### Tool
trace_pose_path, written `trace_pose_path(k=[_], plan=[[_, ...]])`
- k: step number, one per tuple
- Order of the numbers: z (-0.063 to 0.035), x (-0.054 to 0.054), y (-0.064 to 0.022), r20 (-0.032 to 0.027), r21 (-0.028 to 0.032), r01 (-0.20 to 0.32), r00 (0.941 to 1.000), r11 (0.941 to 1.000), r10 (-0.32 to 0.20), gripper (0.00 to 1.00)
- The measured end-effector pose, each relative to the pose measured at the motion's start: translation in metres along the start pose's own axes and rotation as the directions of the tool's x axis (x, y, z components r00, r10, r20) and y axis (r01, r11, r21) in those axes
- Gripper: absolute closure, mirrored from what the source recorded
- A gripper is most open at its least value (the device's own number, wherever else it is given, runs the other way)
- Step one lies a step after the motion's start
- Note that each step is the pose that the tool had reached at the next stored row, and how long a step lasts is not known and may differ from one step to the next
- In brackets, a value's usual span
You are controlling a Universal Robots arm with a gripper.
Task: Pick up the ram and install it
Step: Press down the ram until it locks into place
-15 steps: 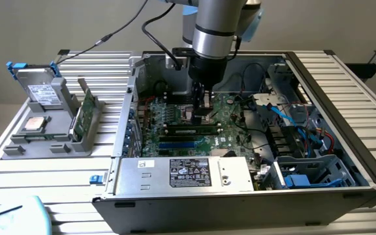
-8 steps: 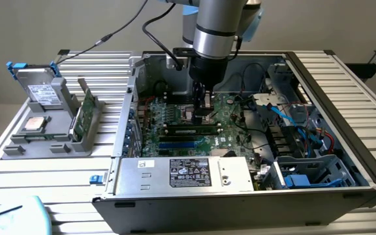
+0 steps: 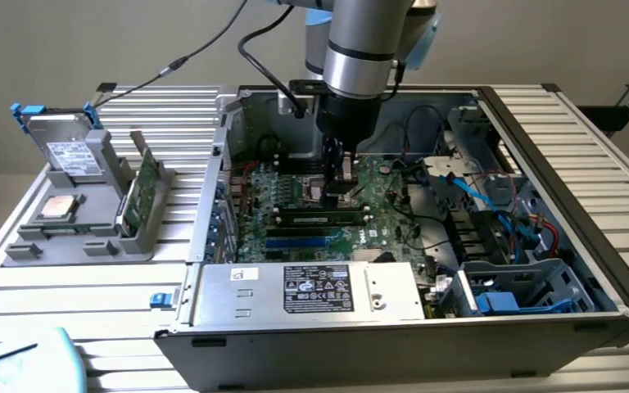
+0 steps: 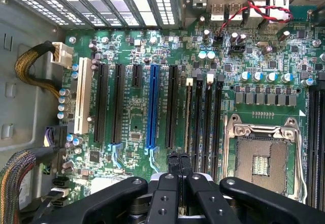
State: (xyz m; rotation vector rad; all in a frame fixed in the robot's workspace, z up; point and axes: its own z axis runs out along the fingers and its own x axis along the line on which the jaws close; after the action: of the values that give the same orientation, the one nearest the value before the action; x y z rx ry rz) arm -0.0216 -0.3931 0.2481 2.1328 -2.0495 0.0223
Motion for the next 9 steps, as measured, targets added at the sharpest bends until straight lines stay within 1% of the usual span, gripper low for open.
trace_pose_path(k=[2, 3, 6, 9], plan=[[0.0003, 0.0000, -0.0001, 0.0002, 0.0001, -0.001, 1.0000, 1.0000, 0.001, 0.89], [0.0005, 0.0000, -0.0001, 0.0016, -0.0015, -0.013, 0.9999, 0.9999, 0.013, 0.89], [0.0010, -0.0001, -0.0002, 0.0075, -0.0085, -0.062, 0.9980, 0.9980, 0.062, 0.89], [0.0016, -0.0002, -0.0003, 0.0132, -0.0164, -0.114, 0.9933, 0.9933, 0.114, 0.89]])
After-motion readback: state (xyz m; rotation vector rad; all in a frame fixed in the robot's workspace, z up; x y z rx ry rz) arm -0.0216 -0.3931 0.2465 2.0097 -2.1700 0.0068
